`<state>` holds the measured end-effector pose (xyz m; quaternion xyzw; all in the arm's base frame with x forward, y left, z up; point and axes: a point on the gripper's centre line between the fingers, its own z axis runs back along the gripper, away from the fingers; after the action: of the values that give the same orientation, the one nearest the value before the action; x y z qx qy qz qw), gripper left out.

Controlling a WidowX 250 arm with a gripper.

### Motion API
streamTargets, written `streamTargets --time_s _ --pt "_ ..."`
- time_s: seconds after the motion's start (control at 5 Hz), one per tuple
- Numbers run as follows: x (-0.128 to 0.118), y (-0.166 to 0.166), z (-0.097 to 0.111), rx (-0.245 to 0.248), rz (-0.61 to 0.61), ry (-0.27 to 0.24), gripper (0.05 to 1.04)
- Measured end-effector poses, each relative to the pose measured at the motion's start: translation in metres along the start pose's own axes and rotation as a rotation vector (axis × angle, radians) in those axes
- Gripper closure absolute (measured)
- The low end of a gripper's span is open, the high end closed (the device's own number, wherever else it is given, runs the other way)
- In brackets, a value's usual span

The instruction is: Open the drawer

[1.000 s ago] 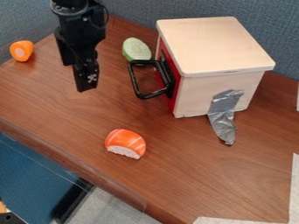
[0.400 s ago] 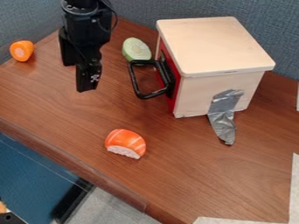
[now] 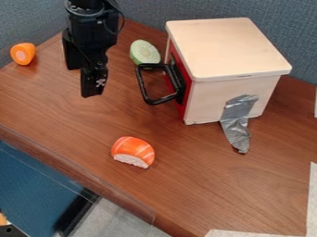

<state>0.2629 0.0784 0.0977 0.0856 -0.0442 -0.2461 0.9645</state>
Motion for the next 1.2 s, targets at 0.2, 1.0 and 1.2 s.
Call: streamTargets --time_s 0.2,1.0,1.2 --pt "0.001 0.000 0.000 -0.001 0.011 -0.009 0.084" --pt "0.082 0.016 -0.013 0.022 0.589 -0.301 0.084" --pt "0.084 0.016 -0.024 0.053 0.738 -0.296 0.084"
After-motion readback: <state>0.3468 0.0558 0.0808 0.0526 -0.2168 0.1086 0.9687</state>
